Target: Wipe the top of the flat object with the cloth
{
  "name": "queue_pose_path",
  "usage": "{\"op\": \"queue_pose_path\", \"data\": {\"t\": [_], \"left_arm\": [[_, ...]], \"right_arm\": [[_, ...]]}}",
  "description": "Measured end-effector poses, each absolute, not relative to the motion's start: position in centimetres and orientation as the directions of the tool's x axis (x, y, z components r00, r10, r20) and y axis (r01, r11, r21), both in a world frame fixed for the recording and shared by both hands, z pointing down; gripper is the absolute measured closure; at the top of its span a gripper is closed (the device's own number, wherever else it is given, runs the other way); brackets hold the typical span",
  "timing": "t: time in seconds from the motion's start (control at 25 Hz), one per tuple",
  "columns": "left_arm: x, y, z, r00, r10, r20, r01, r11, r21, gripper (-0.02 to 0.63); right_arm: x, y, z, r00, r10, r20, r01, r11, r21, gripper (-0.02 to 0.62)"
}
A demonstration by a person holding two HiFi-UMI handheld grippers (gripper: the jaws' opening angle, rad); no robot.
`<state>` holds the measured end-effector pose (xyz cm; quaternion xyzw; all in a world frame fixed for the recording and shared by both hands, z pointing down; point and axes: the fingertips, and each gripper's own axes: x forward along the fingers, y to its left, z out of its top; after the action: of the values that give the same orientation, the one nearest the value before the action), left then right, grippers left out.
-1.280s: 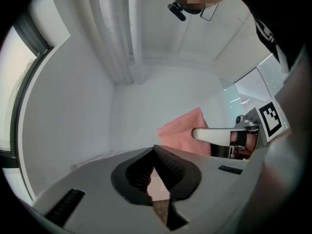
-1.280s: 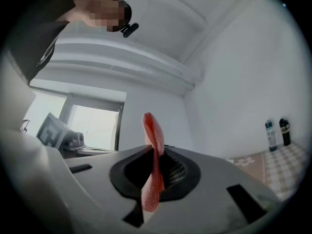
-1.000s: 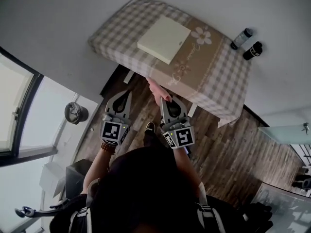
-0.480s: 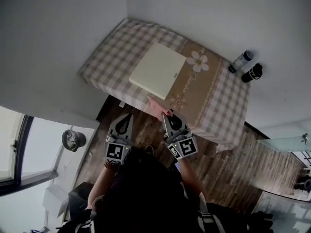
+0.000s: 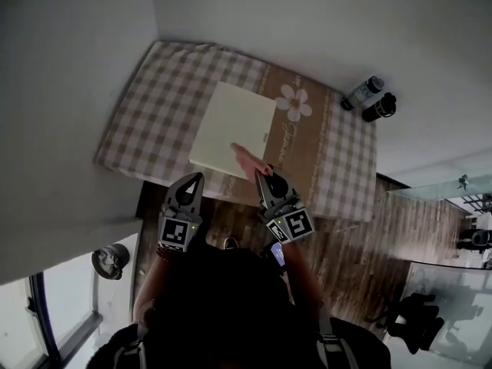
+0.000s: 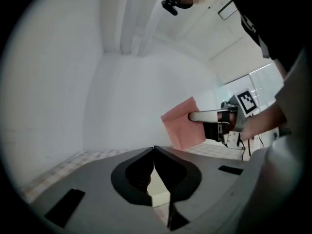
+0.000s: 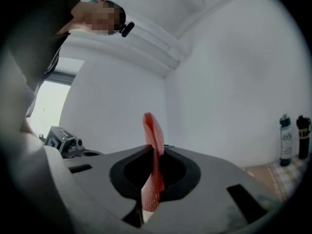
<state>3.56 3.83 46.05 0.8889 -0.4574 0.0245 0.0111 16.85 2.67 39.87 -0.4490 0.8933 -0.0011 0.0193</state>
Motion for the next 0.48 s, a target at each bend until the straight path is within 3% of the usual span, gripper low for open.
{"op": "queue_pose_path", "data": {"t": [0.4,0.48], "left_arm": [[-0.4,-4.2,50.5,0.766,-0.629,0.135,-0.634,-0.774,-0.008,0.590],[-1.0,-4.1,51.4,0.778,-0.614,0.134,-0.620,-0.785,0.001,0.555]], "right_arm": [[14.2,-8.3,40.3,-0.625,-0.780,0.042,-0.774,0.626,0.096,0.581],[14.1,-10.0,40.0,-0.623,-0.781,0.042,-0.772,0.623,0.125,0.581]]}}
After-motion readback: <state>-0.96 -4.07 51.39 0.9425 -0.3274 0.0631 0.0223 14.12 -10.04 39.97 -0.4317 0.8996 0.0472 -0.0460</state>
